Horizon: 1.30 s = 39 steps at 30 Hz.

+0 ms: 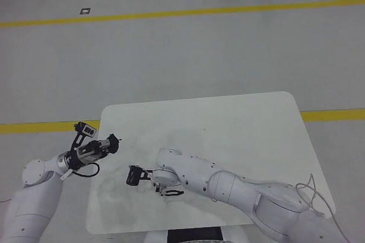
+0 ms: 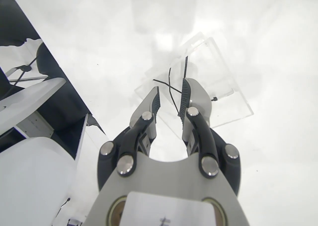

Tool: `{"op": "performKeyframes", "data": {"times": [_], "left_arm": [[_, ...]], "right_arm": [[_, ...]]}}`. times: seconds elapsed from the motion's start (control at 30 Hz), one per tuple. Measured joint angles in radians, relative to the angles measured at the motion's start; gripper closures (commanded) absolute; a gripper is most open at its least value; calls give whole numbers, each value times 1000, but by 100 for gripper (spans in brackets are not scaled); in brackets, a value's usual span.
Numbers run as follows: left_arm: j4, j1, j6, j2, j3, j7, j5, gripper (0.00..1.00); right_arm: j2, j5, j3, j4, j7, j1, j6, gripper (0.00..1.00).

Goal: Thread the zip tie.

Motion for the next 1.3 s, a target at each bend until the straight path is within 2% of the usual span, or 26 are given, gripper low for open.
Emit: {"op": "performKeyframes", "data": {"times": [0.53,1.0,1.3], "left_arm": [[0,0,0,0,0,0,0,100],[0,0,0,0,0,0,0,100],[0,0,0,0,0,0,0,100]], "right_arm": [[-81,16,-18,143,12,25,-39,78],[-141,-11,-31,240,4,33,-32,78],[-168,-43,-31,282,-7,34,-9,84]]}}
